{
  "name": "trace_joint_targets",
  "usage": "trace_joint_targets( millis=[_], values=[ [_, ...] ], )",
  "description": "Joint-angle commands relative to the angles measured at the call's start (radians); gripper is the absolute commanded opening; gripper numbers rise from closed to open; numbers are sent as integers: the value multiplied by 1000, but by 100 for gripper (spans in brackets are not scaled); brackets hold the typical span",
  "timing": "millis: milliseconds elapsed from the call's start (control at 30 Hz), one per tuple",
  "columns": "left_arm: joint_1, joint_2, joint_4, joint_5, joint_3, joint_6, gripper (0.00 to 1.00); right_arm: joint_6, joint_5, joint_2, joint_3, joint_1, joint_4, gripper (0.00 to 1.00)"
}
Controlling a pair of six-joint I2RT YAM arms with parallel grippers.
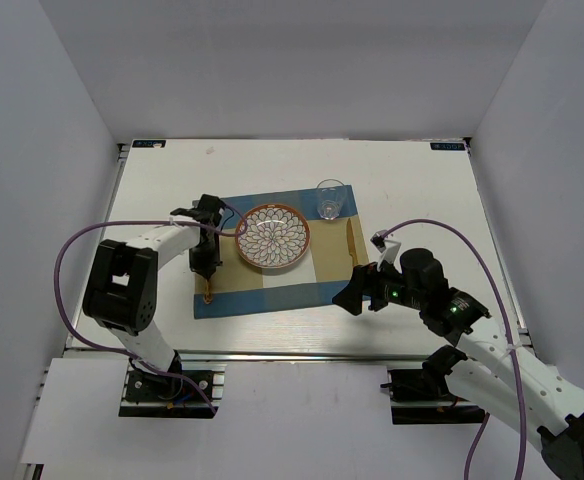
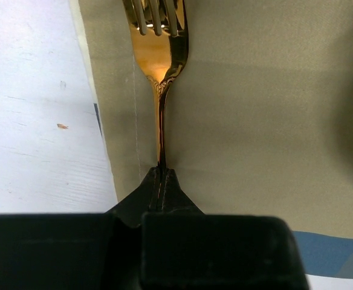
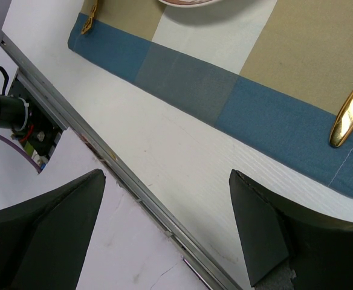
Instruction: Set the dinner table for one person
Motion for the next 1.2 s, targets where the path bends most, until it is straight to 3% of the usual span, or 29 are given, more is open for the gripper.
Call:
trace_joint_targets(
  millis=[0, 100, 300, 700, 933, 1000, 1167],
  values=[
    [-9, -40, 6, 20, -8, 0, 0, -9, -7, -6, 38, 3, 22, 89],
    [-18, -33, -3, 0, -5, -7, 1, -8, -7, -6, 38, 3, 19, 89],
    [-27, -42, -18, -14, 0, -25, 28, -8, -6, -8, 33, 3, 19, 89],
    [-27, -177, -28, -100, -8, -85, 58, -23, 37, -17, 82, 1, -35, 89],
    [-27, -456, -64, -235, -23, -172, 65, -50, 312, -31, 223, 0, -252, 89],
    [-27, -581, -87, -267, -31, -174, 98, -50, 426, -32, 289, 3, -314, 89],
    [-18, -799, -233, -322, 36, -174, 98, -66, 623, -20, 432, 0, -534, 89]
  ],
)
